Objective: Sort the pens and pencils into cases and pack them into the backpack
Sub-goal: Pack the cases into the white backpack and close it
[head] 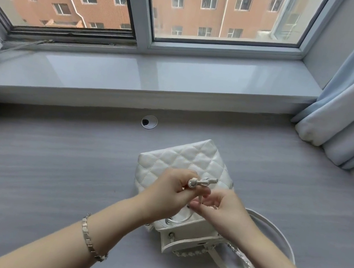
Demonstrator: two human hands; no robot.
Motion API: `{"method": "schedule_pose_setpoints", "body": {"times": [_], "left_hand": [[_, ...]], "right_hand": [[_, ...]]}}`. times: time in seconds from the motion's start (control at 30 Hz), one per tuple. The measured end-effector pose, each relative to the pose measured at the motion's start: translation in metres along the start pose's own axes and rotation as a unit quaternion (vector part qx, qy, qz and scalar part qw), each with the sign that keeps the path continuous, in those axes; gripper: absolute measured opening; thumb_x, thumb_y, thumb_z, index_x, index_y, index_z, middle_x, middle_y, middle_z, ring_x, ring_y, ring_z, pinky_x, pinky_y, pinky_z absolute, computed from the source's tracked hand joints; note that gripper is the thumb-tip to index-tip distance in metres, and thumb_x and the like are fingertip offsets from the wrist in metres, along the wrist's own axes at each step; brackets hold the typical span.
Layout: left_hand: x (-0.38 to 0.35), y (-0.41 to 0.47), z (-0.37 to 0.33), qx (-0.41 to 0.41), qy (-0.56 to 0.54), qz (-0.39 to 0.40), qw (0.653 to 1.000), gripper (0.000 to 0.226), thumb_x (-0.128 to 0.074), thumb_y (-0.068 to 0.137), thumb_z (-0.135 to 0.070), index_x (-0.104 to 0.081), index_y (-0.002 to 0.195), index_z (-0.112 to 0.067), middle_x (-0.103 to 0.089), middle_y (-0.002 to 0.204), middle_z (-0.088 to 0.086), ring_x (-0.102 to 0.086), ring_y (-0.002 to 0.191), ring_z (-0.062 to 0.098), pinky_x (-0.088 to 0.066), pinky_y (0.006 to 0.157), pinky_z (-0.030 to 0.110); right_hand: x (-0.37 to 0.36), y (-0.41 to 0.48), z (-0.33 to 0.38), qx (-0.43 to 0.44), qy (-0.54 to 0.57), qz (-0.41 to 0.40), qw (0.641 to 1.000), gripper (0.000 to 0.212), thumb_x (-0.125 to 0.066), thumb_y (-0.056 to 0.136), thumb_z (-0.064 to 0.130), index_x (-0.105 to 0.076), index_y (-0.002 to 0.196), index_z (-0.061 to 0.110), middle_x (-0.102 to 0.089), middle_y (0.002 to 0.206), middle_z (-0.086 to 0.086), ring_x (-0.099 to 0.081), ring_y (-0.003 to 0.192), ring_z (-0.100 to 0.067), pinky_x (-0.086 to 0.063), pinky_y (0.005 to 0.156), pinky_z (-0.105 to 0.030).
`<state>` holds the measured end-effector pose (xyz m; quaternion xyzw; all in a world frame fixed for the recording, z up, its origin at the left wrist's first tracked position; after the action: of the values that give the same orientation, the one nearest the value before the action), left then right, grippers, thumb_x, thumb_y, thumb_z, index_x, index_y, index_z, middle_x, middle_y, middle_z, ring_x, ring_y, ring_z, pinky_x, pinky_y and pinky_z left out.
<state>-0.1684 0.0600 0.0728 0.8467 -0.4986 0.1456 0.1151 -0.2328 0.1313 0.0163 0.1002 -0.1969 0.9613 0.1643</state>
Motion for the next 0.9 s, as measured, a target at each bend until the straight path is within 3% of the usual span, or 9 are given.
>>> {"method": "schedule_pose_setpoints", "body": {"times": [0.07, 0.17, 0.27, 0.4, 0.47, 0.6, 0.73, 0.83, 0.9], "left_hand": [[-0.002, -0.001, 0.002, -0.001, 0.024, 0.000, 1.000, 0.023, -0.054, 0.078, -0.015, -0.069, 0.073, 0.002, -0.055, 0.059, -0.015, -0.052, 0.056, -0.008, -0.037, 0.057, 0.011], [-0.009, -0.005, 0.003, -0.006, 0.048, 0.008, 0.999, 0.020, -0.054, 0.077, -0.013, -0.062, 0.060, -0.005, -0.049, 0.054, -0.013, -0.045, 0.054, 0.003, -0.036, 0.055, 0.024], [-0.011, -0.006, 0.008, 0.017, 0.040, 0.004, 0.999, 0.016, -0.057, 0.080, -0.016, -0.058, 0.065, -0.022, -0.052, 0.051, -0.018, -0.045, 0.052, -0.001, -0.032, 0.053, 0.016], [-0.009, -0.015, 0.025, 0.086, -0.031, 0.023, 0.996, 0.040, -0.062, 0.083, -0.003, -0.062, 0.055, -0.031, -0.055, 0.053, -0.018, -0.046, 0.042, -0.006, -0.035, 0.044, 0.009], [-0.001, -0.021, 0.032, 0.115, -0.040, 0.012, 0.993, 0.022, -0.062, 0.084, -0.004, -0.065, 0.066, -0.015, -0.060, 0.059, -0.009, -0.044, 0.037, -0.002, -0.036, 0.042, 0.013], [0.030, -0.027, 0.068, 0.222, -0.018, -0.076, 0.972, 0.018, -0.059, 0.088, -0.010, -0.062, 0.070, -0.014, -0.055, 0.055, -0.001, -0.040, 0.030, 0.001, -0.035, 0.039, 0.013], [0.044, -0.028, 0.086, 0.275, 0.004, -0.157, 0.949, 0.012, -0.065, 0.083, -0.011, -0.057, 0.075, -0.015, -0.048, 0.050, -0.003, -0.046, 0.035, 0.003, -0.041, 0.049, 0.024], [0.048, -0.026, 0.063, 0.175, 0.285, -0.182, 0.925, 0.043, -0.073, 0.075, -0.017, -0.055, 0.114, -0.020, -0.054, 0.096, 0.005, -0.054, 0.081, 0.017, -0.042, 0.075, 0.026], [0.033, -0.023, 0.036, 0.025, 0.428, -0.154, 0.890, 0.049, -0.078, 0.066, -0.027, -0.062, 0.111, -0.015, -0.059, 0.105, 0.009, -0.051, 0.095, 0.027, -0.043, 0.083, 0.036]], "right_hand": [[-0.003, 0.001, -0.005, -0.007, -0.020, 0.002, 1.000, 0.028, -0.068, 0.080, 0.017, -0.058, 0.061, -0.002, -0.042, 0.053, -0.001, -0.036, 0.052, -0.003, -0.027, 0.055, -0.024], [-0.007, 0.004, -0.008, 0.015, -0.048, -0.003, 0.999, 0.022, -0.069, 0.079, 0.014, -0.064, 0.072, -0.007, -0.050, 0.064, -0.017, -0.042, 0.060, -0.005, -0.033, 0.061, -0.025], [-0.005, 0.006, -0.012, 0.018, -0.070, -0.021, 0.997, 0.014, -0.072, 0.077, 0.016, -0.067, 0.064, 0.020, -0.052, 0.070, 0.000, -0.048, 0.062, -0.002, -0.038, 0.063, -0.019], [-0.004, 0.000, -0.020, 0.004, -0.115, -0.031, 0.993, 0.015, -0.075, 0.074, 0.020, -0.068, 0.061, 0.025, -0.060, 0.083, -0.004, -0.052, 0.068, -0.003, -0.038, 0.065, -0.016], [-0.001, -0.004, -0.021, 0.015, -0.135, -0.054, 0.989, 0.029, -0.078, 0.071, 0.020, -0.063, 0.051, 0.035, -0.060, 0.082, 0.001, -0.056, 0.074, -0.003, -0.037, 0.066, -0.007], [0.006, -0.001, -0.017, 0.013, -0.163, -0.073, 0.984, 0.013, -0.080, 0.066, 0.023, -0.073, 0.065, 0.012, -0.069, 0.071, -0.004, -0.059, 0.062, -0.007, -0.040, 0.060, -0.014], [0.013, 0.010, -0.014, -0.009, -0.166, -0.083, 0.983, 0.012, -0.081, 0.063, 0.019, -0.070, 0.067, 0.018, -0.062, 0.056, 0.010, -0.054, 0.051, 0.006, -0.039, 0.052, -0.005], [0.011, 0.013, -0.014, -0.013, -0.202, -0.075, 0.976, 0.018, -0.079, 0.063, 0.021, -0.062, 0.061, 0.026, -0.060, 0.055, 0.012, -0.057, 0.055, 0.000, -0.041, 0.055, -0.009], [0.011, 0.013, -0.015, -0.017, -0.205, -0.084, 0.975, 0.018, -0.079, 0.062, 0.022, -0.062, 0.064, 0.025, -0.064, 0.060, 0.006, -0.061, 0.062, -0.007, -0.046, 0.063, -0.021]]}}
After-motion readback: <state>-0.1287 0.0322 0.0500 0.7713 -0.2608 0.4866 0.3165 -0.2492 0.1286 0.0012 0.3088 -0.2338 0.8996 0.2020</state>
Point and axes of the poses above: each hand's wrist, its own y-axis towards the middle knuckle, its own x-axis out of the back of the hand, z = x × y, the point moved 8 cm from there along y, towards the middle knuckle
